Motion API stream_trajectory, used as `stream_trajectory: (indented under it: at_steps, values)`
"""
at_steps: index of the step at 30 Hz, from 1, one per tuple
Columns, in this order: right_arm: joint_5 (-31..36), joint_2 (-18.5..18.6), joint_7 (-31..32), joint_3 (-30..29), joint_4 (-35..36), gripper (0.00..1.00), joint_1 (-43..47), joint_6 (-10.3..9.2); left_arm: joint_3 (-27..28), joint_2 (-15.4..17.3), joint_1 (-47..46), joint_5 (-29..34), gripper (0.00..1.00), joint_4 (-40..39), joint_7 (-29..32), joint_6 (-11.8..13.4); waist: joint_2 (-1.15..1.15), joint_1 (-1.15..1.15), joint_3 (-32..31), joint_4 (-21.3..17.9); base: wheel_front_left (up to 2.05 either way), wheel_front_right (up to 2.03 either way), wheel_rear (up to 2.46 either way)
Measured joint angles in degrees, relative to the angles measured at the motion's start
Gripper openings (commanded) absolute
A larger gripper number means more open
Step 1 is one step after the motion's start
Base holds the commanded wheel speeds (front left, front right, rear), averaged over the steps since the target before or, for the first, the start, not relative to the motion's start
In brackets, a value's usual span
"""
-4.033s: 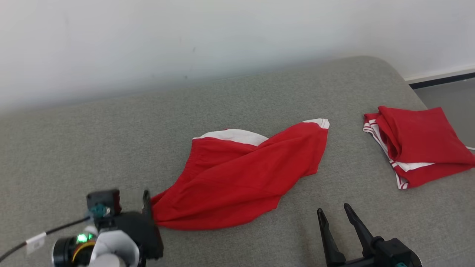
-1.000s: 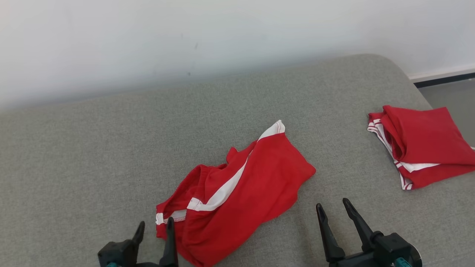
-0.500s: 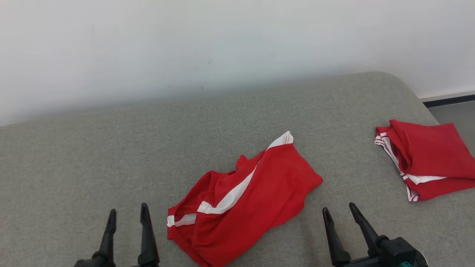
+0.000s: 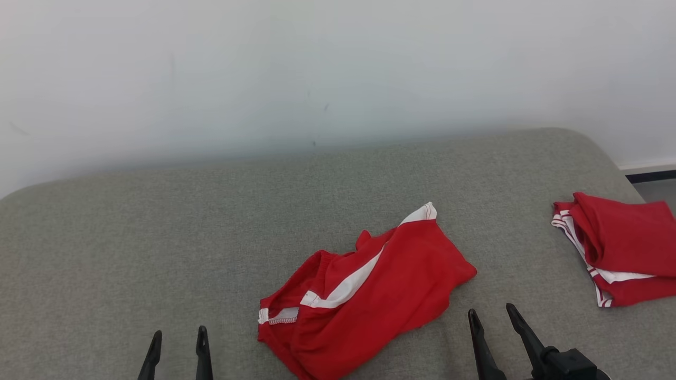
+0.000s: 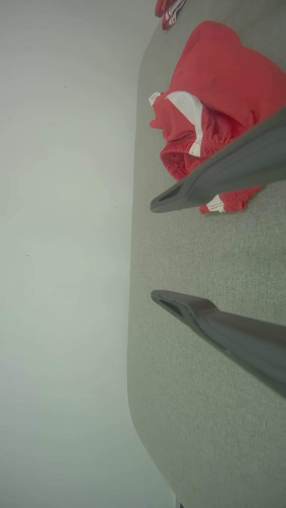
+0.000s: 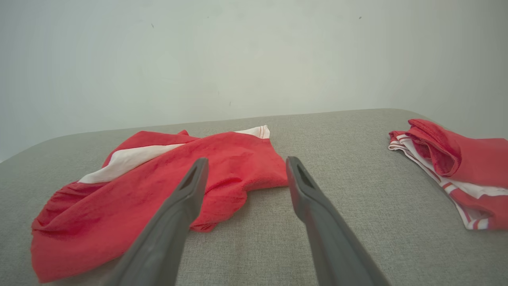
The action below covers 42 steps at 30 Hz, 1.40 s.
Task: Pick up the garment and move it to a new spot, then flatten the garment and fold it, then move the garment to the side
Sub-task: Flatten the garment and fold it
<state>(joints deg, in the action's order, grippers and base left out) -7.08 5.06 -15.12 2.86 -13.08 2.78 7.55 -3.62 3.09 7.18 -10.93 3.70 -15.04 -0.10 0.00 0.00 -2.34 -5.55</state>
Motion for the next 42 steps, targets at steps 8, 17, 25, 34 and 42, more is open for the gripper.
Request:
stream_trajectory:
  at_steps: [8, 17, 25, 34, 42]
  values:
    - [0.2, 0.4, 0.0, -0.2, -0.3, 1.00, 0.3, 0.00, 1.5, -0.1, 0.5, 0.9, 1.00, 1.6, 0.0, -1.4, 0.00, 0.00, -1.1, 1.0, 0.00, 0.00, 0.00]
    - [0.2, 0.7, 0.0, -0.5, -0.1, 1.00, 0.2, 0.00, 0.1, -0.1, 0.4, 0.4, 1.00, 2.8, 0.0, -1.4, 0.00, 0.00, -0.8, 0.4, 0.00, 0.00, 0.00]
    - [0.2, 0.6, 0.0, -0.7, 0.0, 1.00, 0.3, 0.00, 0.2, -0.2, 0.3, -1.9, 1.00, 4.8, 0.0, -0.8, 0.00, 0.00, -0.6, 0.4, 0.00, 0.00, 0.00]
    - [0.4, 0.4, 0.0, -0.9, 0.1, 1.00, 0.3, 0.00, 0.6, -0.2, -0.1, -2.2, 1.00, 8.0, 0.0, -0.4, 0.00, 0.00, -0.1, 0.6, 0.00, 0.00, 0.00]
    - [0.4, 1.6, 0.9, -0.3, 1.1, 1.00, 0.0, 0.00, -0.9, -0.1, -2.5, -3.5, 1.00, 9.2, 0.0, -2.2, 0.00, 0.00, 0.4, 0.4, 0.00, 0.00, 0.00]
